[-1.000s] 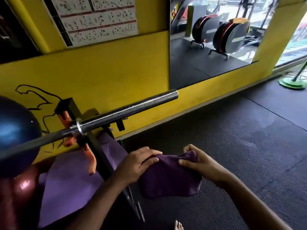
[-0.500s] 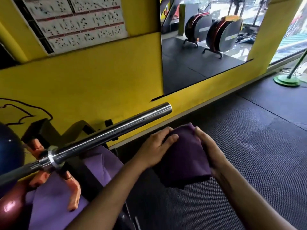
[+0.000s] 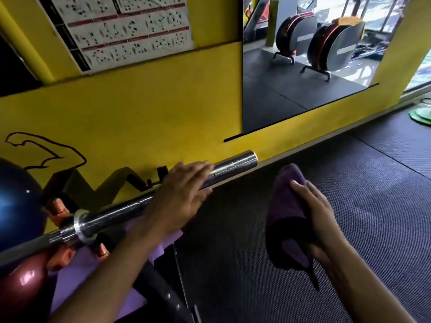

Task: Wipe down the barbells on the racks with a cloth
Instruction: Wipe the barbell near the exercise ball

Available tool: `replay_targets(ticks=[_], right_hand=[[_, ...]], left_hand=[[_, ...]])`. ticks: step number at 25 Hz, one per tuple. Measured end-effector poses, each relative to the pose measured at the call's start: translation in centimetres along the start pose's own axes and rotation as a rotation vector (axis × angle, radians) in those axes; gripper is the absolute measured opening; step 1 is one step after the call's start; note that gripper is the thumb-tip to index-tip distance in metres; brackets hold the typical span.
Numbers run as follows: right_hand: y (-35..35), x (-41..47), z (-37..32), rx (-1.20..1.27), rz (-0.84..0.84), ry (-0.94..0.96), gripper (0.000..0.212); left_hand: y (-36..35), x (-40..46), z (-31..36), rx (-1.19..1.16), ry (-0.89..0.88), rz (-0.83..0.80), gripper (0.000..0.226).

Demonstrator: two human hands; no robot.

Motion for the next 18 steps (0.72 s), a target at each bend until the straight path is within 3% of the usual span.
replay_targets(ticks=[5, 9, 11, 13, 18], right_hand=[[-5.6, 4.3, -0.9, -0.478, -0.030, 0.409, 0.026], [-9.2, 5.4, 1.8, -1.021, -0.140, 0.852, 0.054], [-9.4, 6.5, 2.7, -1.225, -0.255, 0.988, 0.067], [-10.1, 8.0, 2.1, -1.296, -0.353, 1.037, 0.066], [-16.2, 9.6, 1.6, -1.653, -0.439, 0.855, 0.042]], left_hand=[[-1.4, -3.6, -6.3, 0.082, -0.168, -0.368, 0.063], [-1.0, -3.7, -6.2, 0.095, -0.205, -0.251, 0.063], [-1.1, -3.9, -6.3, 0.067, -0.201, -0.252, 0.065], [-1.0, -3.8, -6.3, 0.064, -0.201, -0.247, 0.064], [-0.8, -3.5, -6.4, 0.075, -0.191, -0.239, 0.064]])
Point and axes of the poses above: each hand's wrist, its own x-axis towards the middle knuckle, its own y-axis out of the back of the hand, z = x × y, the point moved 6 cm from there along x, towards the middle knuckle, and after that the axes turned 12 degrees about x, right-handed, at the moved point
